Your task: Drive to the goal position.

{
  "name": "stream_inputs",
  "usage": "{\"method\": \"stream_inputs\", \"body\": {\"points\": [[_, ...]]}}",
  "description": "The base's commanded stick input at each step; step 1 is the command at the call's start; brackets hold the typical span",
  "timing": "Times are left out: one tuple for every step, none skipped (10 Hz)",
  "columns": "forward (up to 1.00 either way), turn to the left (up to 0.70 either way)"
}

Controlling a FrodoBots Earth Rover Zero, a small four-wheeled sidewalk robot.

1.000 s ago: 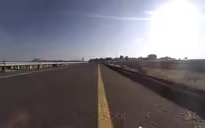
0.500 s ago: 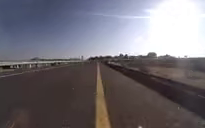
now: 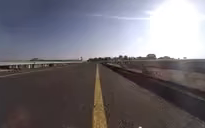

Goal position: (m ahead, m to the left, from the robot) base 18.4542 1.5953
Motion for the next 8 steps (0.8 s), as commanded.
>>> {"method": "stream_inputs", "body": {"points": [[0.70, 0.00], [0.70, 0.00], [0.70, 0.00], [0.70, 0.00], [0.70, 0.00], [0.70, 0.00], [0.70, 0.00], [0.70, 0.00]]}}
